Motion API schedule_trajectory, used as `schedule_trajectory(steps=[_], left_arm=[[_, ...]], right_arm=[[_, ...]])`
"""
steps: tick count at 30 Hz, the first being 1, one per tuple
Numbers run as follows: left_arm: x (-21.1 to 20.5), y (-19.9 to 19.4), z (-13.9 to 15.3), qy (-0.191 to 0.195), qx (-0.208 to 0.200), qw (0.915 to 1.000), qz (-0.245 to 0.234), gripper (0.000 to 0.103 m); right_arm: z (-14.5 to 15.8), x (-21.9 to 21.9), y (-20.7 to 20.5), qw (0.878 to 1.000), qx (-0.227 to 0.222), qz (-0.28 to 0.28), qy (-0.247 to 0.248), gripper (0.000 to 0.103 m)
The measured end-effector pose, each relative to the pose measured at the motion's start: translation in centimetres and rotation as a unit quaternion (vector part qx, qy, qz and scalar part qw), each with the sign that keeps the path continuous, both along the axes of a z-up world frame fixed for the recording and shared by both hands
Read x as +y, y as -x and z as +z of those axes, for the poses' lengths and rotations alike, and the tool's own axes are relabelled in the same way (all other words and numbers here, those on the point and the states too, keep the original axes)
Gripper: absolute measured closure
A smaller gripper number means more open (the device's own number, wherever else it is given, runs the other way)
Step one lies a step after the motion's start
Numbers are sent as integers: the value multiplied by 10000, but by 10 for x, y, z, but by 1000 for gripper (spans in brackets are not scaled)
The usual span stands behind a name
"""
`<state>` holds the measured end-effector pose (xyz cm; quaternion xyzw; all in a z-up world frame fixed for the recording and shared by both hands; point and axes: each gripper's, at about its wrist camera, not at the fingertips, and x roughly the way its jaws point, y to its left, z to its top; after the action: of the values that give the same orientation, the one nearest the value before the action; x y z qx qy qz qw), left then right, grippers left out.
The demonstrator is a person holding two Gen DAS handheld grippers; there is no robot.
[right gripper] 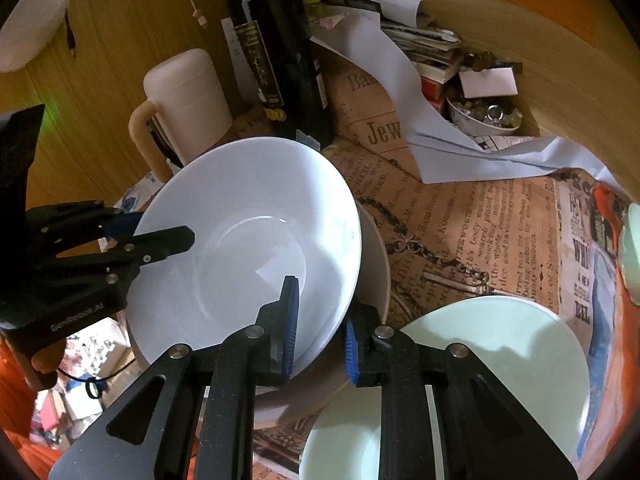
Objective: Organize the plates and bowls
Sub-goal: 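Lift the white bowl with both grippers and carry it toward the mauve bowl, then lower the white bowl into the mauve bowl and open both grippers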
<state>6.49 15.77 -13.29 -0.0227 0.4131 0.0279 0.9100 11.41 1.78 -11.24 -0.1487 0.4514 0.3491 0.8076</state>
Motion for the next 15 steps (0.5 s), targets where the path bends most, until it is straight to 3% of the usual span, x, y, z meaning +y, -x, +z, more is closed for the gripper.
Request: schedule_trajectory(steps=[8, 10, 15], left_arm=[[1, -2, -6, 80, 137, 9999, 60, 80], [0, 0, -2, 25, 70, 9999, 93, 80], [-2, 2, 12, -79, -74, 9998, 141, 80]], right_arm=[[5, 1, 1, 9997, -146, 88, 155, 75], [8, -4, 0, 9999, -122, 98, 22, 66], [15, -12, -3, 9997, 20, 66, -224, 62]])
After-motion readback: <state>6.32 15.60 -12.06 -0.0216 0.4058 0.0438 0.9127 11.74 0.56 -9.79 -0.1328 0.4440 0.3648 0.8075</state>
